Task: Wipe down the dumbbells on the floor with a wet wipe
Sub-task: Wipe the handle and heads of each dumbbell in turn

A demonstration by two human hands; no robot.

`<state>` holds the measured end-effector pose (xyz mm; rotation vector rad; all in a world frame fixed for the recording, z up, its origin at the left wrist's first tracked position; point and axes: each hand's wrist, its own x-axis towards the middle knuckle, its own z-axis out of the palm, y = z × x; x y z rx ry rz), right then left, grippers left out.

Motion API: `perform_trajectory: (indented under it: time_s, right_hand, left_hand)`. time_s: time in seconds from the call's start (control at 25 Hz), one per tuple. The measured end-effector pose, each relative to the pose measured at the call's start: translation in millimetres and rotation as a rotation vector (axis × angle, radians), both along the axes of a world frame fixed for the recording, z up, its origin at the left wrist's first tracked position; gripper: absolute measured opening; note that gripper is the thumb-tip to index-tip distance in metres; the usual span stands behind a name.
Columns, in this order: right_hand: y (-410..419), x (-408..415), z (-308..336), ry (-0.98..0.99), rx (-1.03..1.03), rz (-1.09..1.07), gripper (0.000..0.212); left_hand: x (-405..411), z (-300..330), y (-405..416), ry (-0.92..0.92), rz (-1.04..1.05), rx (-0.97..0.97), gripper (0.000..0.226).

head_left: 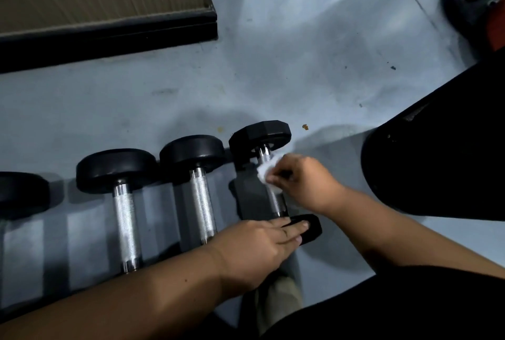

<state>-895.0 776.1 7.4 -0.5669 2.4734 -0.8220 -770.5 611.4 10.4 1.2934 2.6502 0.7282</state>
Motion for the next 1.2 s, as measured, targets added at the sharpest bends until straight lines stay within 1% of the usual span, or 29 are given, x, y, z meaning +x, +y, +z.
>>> perform_trajectory:
  time_s: [0.12, 0.2, 0.28, 0.36, 0.44, 0.56, 0.64, 0.72, 0.8, 0.88, 0.96, 1.0, 1.08, 1.2]
  right_hand:
    - [-11, -10, -6, 0.09, -0.004, -0.191, 0.016]
    - [-5, 0, -8, 0.089, -0.013, -0.285, 0.025]
    - [9, 15, -7, 0.055, -0.035, -0.314, 0.022]
    - [18, 18, -5, 0.055, -0.06, -0.243, 0.026]
    - [15, 4, -12, 0.129, -0.085, -0.175, 0.029]
    - [2, -10, -22, 0.245, -0.127, -0.194, 0.018]
    - [3, -3, -26, 0.31, -0.127, -0.155, 0.013]
    - [14, 14, -21, 0.295, -0.138, -0.079, 0.012]
    - [29, 17, -12, 0.222, -0.141, -0.009, 0.012]
    - [37, 6, -2, 0.183, -0.062, 0.136, 0.013]
    - [35, -11, 10, 0.217, 0.017, 0.3, 0.013]
    - [33, -16, 16, 0.24, 0.035, 0.346, 0.013]
    - [30, -24, 16, 0.275, 0.004, 0.349, 0.012]
    - [23, -23, 0, 0.268, -0.029, 0.25, 0.014]
  left_hand:
    - [-5, 1, 13, -0.069, 0.005, -0.004, 0.06]
    - [-10, 2, 23, -0.098, -0.004, 0.005, 0.057]
    - [-13, 6, 29, -0.124, -0.023, 0.022, 0.054]
    - [-14, 6, 29, -0.107, -0.027, 0.052, 0.053]
    - [-11, 1, 28, -0.076, -0.01, 0.065, 0.052]
    - [-10, -10, 25, -0.084, 0.0, 0.067, 0.052]
    - [-12, -12, 22, -0.095, -0.016, 0.072, 0.052]
    - [-10, -13, 16, -0.109, -0.051, 0.063, 0.052]
    - [-12, -19, 13, -0.133, -0.054, 0.082, 0.053]
    - [-14, -25, 13, -0.199, -0.053, 0.089, 0.057]
    - [-16, -26, 15, -0.176, -0.052, 0.094, 0.054]
    - [-15, -26, 19, -0.15, -0.062, 0.107, 0.051]
    - [-13, -26, 21, -0.14, -0.077, 0.128, 0.049]
    - [-16, -26, 16, -0.053, -0.048, 0.157, 0.048]
